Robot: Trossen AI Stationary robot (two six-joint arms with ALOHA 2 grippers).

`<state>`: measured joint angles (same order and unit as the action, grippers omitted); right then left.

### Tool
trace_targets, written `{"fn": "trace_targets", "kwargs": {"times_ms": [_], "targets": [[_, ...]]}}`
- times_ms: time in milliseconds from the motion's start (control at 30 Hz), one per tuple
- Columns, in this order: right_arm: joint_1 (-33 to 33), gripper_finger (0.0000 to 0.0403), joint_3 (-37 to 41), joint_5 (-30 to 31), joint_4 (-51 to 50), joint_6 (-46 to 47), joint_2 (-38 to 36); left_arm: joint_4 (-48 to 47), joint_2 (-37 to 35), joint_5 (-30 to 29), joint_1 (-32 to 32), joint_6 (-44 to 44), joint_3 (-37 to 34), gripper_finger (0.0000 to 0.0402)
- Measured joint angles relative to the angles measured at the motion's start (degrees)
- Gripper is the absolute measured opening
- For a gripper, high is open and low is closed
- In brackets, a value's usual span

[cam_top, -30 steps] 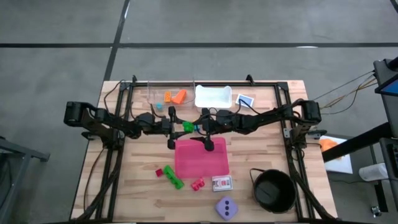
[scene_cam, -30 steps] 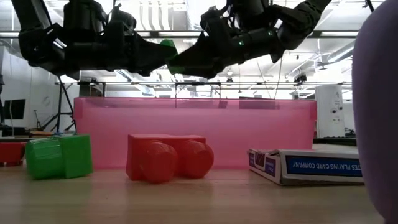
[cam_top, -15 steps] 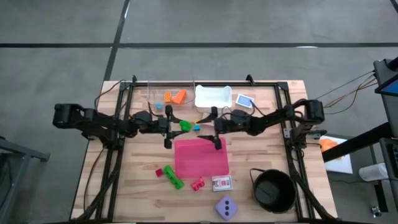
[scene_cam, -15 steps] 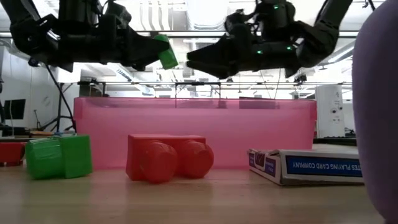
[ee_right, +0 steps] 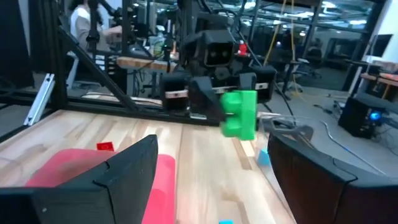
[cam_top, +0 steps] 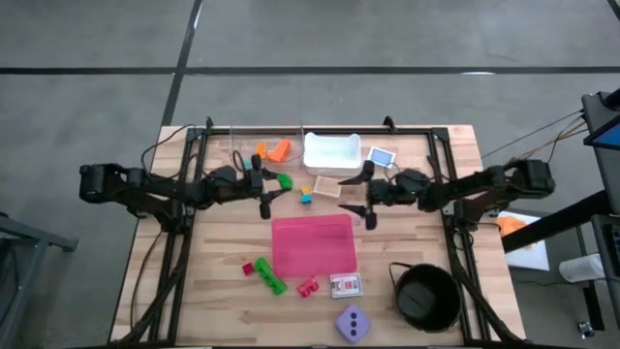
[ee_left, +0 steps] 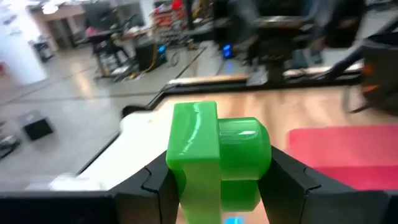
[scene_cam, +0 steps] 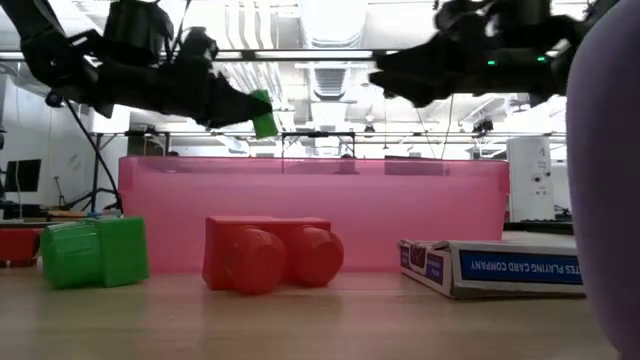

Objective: Pick & Place Toys
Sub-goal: Put the top green game piece into the transparent bin, then put the green game piece into the transparent bin

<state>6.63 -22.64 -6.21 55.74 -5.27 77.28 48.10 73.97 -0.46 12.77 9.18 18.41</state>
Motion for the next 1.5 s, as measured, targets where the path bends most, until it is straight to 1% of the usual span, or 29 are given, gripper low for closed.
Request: {"fn": "trace_targets", "kwargs": {"times_ms": [100,200,267,400,533,633,867,933,1033,1100,1200,1333,1400,1500], "targets": [[0.0,0.0302,3.1,1.0,0.0,1.2,-3.0,-2.1,0.0,-1.6,3.6,0.0,0.0,0.0169],[0.0,0.0302,4.4,2.0,0.1,1.6,-4.2,-4.0,0.1,-4.2,7.9,0.5,0.0,0.0169],[0.0,0.0302,4.2,2.2,0.3,1.6,-4.4,-4.5,0.3,-5.4,11.1,1.2,0.0,0.0169],[0.0,0.0302,3.3,2.3,0.4,1.6,-3.7,-4.4,0.5,-5.6,17.4,1.2,0.0,0.0169],[0.0,0.0302,2.6,2.3,0.4,1.6,-2.1,-6.9,0.5,-5.6,21.9,1.2,0.0,0.0169],[0.0,0.0302,2.1,2.3,0.4,1.6,-0.7,-9.5,1.4,-5.6,23.0,1.2,0.0,0.0169],[-0.1,0.0302,0.1,2.1,0.4,1.9,3.1,-9.2,2.8,-5.6,23.0,0.8,0.3,0.017],[-0.1,0.0302,-0.2,2.0,0.4,1.9,3.9,-9.2,2.8,-6.0,23.0,0.2,0.3,0.0192],[-0.1,0.0302,-0.4,1.9,0.4,1.9,4.4,-9.2,2.8,-7.2,23.0,-0.2,0.3,0.0244],[-0.1,0.0302,-0.5,1.9,0.4,1.9,4.5,-9.2,2.8,-8.3,23.0,-0.5,0.3,0.027],[-0.1,0.0302,-0.5,1.9,0.4,1.9,4.1,-9.4,2.8,-10.5,23.0,-1.1,0.3,0.0289],[-0.2,0.0302,-0.5,1.9,0.4,1.9,3.8,-9.4,2.8,-10.5,22.9,-1.6,0.3,0.0294],[-0.2,0.0302,-0.5,1.9,0.3,1.9,3.9,-9.4,2.8,-8.9,22.8,-1.7,0.3,0.0293],[-0.2,0.0302,-0.5,1.9,0.3,1.9,3.9,-8.6,2.6,-3.9,22.8,-1.8,0.3,0.0291]]}}
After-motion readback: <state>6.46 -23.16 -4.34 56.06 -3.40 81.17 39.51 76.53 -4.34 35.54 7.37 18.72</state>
